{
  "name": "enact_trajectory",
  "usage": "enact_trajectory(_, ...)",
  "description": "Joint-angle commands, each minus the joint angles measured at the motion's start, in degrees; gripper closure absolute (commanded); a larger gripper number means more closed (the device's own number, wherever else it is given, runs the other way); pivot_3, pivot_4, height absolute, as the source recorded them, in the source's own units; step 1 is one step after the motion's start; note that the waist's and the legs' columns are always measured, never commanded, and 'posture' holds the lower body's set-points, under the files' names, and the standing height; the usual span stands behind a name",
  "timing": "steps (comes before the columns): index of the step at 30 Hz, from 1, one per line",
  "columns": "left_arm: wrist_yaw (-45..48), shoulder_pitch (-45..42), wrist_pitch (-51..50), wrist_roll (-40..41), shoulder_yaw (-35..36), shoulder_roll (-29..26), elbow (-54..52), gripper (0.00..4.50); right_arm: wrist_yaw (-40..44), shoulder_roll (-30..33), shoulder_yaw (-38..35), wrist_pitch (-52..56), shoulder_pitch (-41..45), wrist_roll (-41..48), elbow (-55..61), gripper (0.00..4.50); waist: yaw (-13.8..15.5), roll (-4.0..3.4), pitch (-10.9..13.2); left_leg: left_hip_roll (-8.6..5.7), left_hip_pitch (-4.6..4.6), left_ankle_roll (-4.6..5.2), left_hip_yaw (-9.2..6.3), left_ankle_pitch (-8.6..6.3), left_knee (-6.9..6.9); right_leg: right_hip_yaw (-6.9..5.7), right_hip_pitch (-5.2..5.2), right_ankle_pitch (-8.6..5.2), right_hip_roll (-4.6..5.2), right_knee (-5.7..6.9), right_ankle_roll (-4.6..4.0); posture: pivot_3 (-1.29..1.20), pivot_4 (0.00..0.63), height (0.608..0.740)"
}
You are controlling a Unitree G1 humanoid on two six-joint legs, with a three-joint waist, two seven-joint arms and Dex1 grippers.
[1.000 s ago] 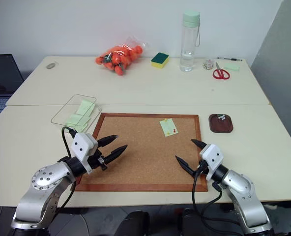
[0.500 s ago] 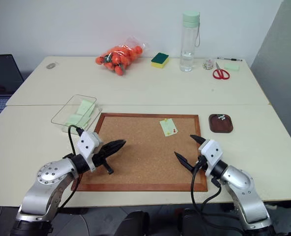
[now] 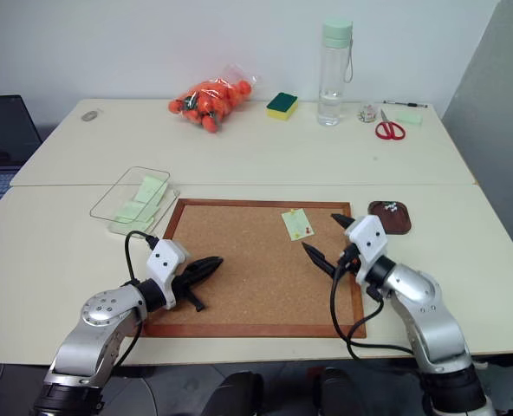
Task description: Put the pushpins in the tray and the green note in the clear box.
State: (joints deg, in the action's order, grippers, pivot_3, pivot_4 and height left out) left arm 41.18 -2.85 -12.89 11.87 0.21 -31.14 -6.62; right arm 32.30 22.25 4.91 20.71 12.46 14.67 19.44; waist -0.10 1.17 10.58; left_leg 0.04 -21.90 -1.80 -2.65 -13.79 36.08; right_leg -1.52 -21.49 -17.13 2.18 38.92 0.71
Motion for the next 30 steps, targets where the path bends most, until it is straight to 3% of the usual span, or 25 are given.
enact_trajectory(1,1.4,1.1,0.7,-1.6,-2.5,-0.3,1.7,4.47,-1.5,-2.0,2.0,7.0,6.5,0.5,-2.6,0.0,-0.1,-0.02,0.0,-0.01,0.02,0.0,0.02,0.0,0.0,0.01,0.0,0.07,0.01,0.0,-0.13,0.0,0.15,0.74)
enact_trajectory(7,1.3,1.6,0.7,-1.6,-2.9,0.1,1.1,4.47,-4.1,-6.0,4.0,13.6,16.0,-0.9,-11.0,0.0,0.0,-0.03,0.0,-0.02,0.02,0.01,0.04,0.0,0.0,0.04,-0.02,0.15,0.02,0.03,-0.26,0.0,0.15,0.74)
enact_trajectory(13,0.9,3.2,0.1,-1.4,-3.0,0.2,-1.0,4.47,-7.8,-9.3,6.3,12.1,23.0,-6.1,-22.7,0.0,-0.1,-0.03,0.0,-0.03,0.0,0.02,0.07,-0.01,0.0,0.06,-0.04,0.17,0.03,0.01,-0.29,0.0,0.15,0.74)
enact_trajectory(26,0.4,4.1,-0.6,-1.3,-2.9,0.1,-2.5,4.47,-9.8,-12.8,6.0,6.3,27.2,-10.3,-33.6,0.0,-0.2,-0.03,0.0,-0.03,-0.03,0.06,0.26,-0.03,-0.02,0.22,-0.18,0.17,0.03,0.05,-0.29,0.0,0.15,0.74)
enact_trajectory(30,0.2,4.4,-0.5,-1.3,-2.6,0.0,-2.5,4.5,-10.0,-13.1,5.8,5.7,26.8,-10.7,-34.4,0.81,-0.2,-0.04,0.0,-0.03,-0.03,0.06,0.29,-0.03,-0.02,0.25,-0.18,0.17,0.03,0.05,-0.29,0.0,0.15,0.74)
